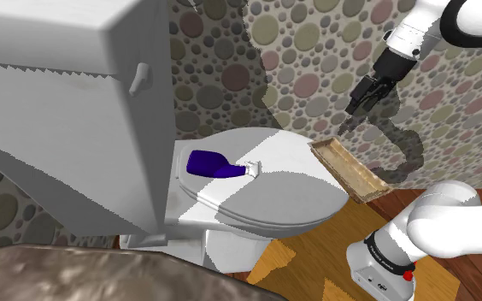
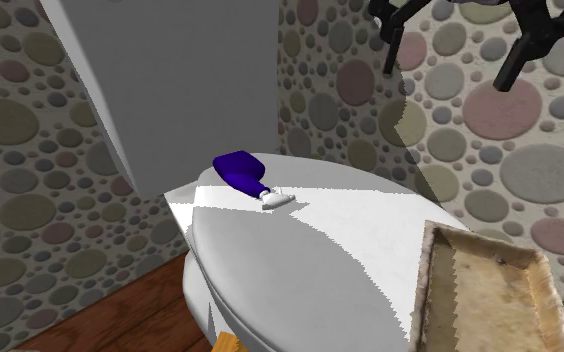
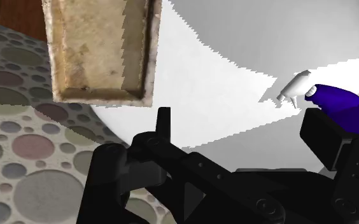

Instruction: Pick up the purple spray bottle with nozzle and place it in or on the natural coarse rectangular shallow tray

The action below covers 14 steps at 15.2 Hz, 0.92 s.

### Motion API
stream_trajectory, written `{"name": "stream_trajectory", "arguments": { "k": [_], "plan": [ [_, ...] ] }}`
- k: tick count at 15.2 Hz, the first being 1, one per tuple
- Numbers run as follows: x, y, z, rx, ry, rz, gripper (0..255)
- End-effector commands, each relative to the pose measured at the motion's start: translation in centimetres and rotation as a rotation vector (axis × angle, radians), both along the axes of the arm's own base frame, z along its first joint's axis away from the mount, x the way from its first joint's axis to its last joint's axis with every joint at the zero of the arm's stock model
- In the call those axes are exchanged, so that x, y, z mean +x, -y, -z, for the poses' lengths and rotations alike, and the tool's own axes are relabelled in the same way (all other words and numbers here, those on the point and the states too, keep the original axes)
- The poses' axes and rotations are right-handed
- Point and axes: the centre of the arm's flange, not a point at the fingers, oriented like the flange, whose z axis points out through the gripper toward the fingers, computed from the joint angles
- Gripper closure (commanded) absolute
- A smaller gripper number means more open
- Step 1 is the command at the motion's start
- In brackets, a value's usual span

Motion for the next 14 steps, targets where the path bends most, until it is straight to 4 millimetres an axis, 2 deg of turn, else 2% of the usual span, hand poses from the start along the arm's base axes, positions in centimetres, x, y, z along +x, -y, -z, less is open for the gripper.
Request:
{"name": "stream_trajectory", "arguments": {
  "k": [1,7,14],
  "plan": [
    [0.0,0.0,0.0,0.0,0.0,0.0,0],
    [5.6,-4.0,4.4,-0.005,-0.012,-0.17,0],
    [11.1,-9.7,9.6,-0.011,-0.026,-0.369,0]
  ]
}}
